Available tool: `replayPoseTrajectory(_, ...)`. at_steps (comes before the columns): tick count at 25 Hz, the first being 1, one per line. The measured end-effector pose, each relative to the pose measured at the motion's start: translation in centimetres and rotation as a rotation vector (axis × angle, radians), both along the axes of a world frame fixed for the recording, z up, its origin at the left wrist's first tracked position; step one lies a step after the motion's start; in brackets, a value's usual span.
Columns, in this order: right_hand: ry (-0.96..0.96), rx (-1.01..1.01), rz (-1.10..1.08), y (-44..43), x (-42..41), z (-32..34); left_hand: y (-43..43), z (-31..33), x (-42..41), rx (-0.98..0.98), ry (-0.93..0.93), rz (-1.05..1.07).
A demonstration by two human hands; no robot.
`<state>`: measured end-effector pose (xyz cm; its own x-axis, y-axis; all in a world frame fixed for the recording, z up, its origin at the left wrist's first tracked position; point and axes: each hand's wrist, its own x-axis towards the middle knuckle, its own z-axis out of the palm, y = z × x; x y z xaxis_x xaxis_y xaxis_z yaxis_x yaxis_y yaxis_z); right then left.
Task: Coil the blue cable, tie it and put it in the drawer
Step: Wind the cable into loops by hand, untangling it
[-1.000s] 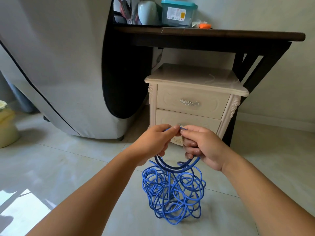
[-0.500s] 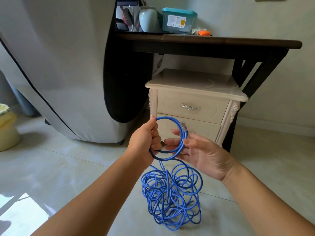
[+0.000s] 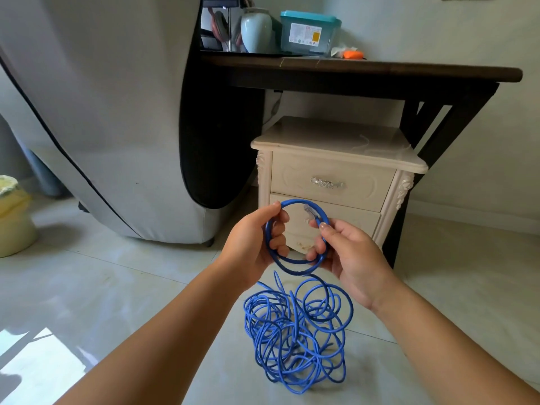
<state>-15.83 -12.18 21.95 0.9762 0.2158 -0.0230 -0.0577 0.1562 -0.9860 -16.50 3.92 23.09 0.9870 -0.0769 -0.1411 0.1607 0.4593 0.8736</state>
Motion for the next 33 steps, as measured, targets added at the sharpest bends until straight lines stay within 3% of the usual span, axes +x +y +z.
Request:
replayPoseTrajectory(4, -0.171, -0.318, -0.076, 0.4, -0.3, -0.2, 0.2, 0.3, -0.2, 0.206, -0.071, -0.071)
replayPoseTrajectory(8, -0.278, -0.509, -0.089, 0.6, -0.2, -0.4, 0.2, 0.5, 0.2, 0.609, -0.181, 0.01)
replayPoseTrajectory(14, -0.369, -0.56, -0.105, 0.7, -0.3, -0.5, -0.3, -0.3, 0.5, 1.082, -0.406, -0.027)
replayPoseTrajectory(17, -0.34, -0.43, -0.094, 0.7, -0.4, -0.5, -0.2, -0.5, 0.6, 1.045, -0.419, 0.02)
replayPoseTrajectory(22, -0.053, -0.034, 0.15, -0.7, -0.7, 0.8, 0.1, -0.7, 0.6, 0.795, -0.357, 0.074)
replayPoseTrajectory(28, 0.029, -0.098, 0.285, -2.3, 0.0, 1.1, 0.4, -0.2, 0.5, 0.584, -0.358, 0.123)
replayPoseTrajectory(33, 0.007, 0.057, 0.203, -1.6, 0.0, 1.0, 0.8, -0.3, 0.4, 0.504, -0.344, 0.114)
